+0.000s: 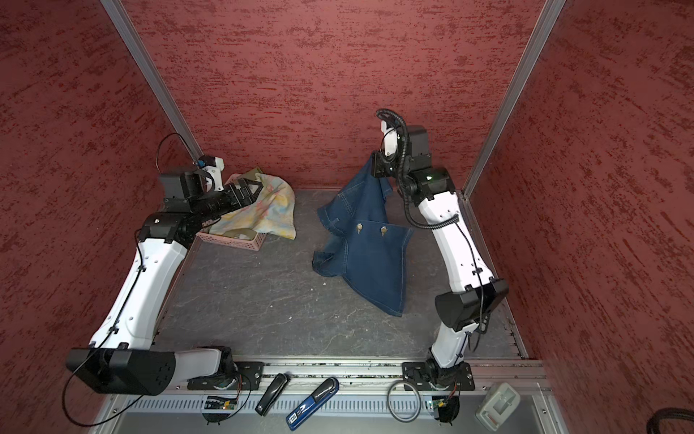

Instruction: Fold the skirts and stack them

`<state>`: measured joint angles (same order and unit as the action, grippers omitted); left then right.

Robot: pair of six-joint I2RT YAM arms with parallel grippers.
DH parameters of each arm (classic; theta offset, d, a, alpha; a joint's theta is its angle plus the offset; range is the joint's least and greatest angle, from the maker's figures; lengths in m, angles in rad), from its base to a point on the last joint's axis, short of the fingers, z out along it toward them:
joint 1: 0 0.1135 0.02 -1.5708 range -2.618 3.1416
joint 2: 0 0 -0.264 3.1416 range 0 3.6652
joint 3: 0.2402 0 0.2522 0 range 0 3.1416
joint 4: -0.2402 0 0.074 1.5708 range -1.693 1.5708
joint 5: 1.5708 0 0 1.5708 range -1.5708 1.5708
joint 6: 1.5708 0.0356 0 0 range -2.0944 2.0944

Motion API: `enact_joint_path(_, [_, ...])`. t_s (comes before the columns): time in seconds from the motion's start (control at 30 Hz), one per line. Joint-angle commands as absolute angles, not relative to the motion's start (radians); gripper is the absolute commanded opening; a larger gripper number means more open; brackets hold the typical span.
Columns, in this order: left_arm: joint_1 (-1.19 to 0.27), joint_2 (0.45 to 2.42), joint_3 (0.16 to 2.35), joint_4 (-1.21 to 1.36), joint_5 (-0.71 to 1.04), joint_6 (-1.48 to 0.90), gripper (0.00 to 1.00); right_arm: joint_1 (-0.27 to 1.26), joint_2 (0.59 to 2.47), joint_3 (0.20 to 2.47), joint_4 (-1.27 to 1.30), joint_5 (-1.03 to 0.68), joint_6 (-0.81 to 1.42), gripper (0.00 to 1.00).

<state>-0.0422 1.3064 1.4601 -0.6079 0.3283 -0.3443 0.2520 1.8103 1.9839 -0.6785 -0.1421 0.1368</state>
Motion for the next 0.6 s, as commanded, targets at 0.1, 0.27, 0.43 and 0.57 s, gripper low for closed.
enact_joint_path(0.1, [-0.146, 1.350, 1.377, -0.592, 0.216, -0.323, 0.97, 0.187, 1.948, 1.801, -0.532, -0.081, 0.183, 0.77])
enact_joint_path(0.27, [-0.291, 1.419, 1.333, -0.621, 0.134, -0.301, 0.97, 0.188, 1.741, 1.576, -0.416, -0.054, 0.249, 0.94])
enact_joint_path(0.43, [-0.391, 1.522, 1.275, -0.623, 0.115, -0.287, 0.90, 0.188, 1.489, 1.290, -0.426, -0.002, 0.317, 0.93])
enact_joint_path(0.57, [-0.433, 1.619, 1.265, -0.600, 0.136, -0.297, 0.81, 0.192, 1.330, 1.098, -0.467, -0.027, 0.401, 0.91])
